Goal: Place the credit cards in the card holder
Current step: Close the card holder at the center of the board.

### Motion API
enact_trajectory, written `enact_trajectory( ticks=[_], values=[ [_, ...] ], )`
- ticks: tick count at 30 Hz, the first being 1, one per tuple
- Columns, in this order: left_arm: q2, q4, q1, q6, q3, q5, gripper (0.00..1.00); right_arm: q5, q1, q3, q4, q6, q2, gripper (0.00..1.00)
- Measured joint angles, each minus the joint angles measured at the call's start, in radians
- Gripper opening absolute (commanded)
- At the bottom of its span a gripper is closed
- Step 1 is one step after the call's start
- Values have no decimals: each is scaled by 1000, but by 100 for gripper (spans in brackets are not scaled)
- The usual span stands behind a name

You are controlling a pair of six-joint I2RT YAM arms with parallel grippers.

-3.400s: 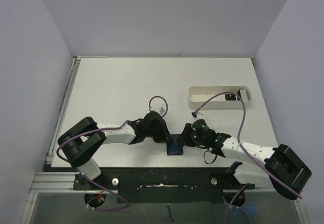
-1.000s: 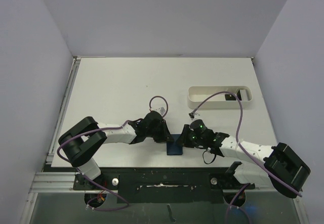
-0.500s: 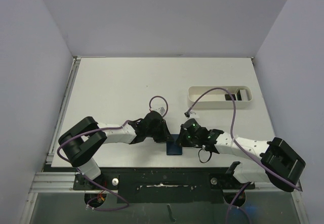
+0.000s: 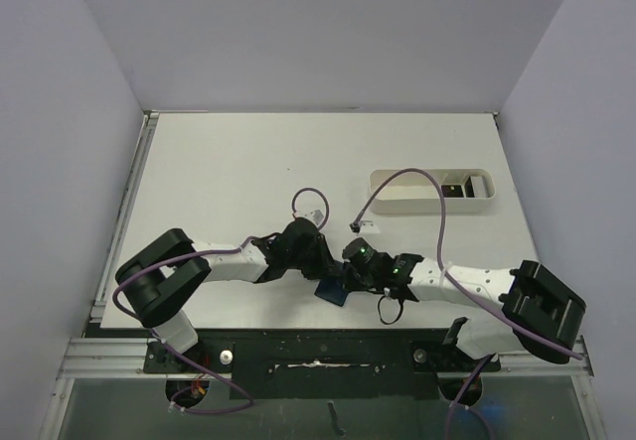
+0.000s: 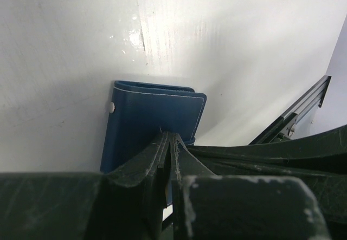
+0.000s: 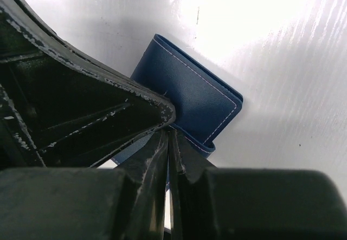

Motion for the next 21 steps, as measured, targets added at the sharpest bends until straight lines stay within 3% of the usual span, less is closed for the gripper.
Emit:
enact_trajectory(
  ticks=[8, 21],
  values=[
    [-28, -19, 39, 0, -13, 6, 18, 89, 54, 118, -112, -3, 77, 5],
    [-331, -174, 352, 73, -150, 30, 31, 150, 86, 269, -238, -37, 215, 7]
  ],
)
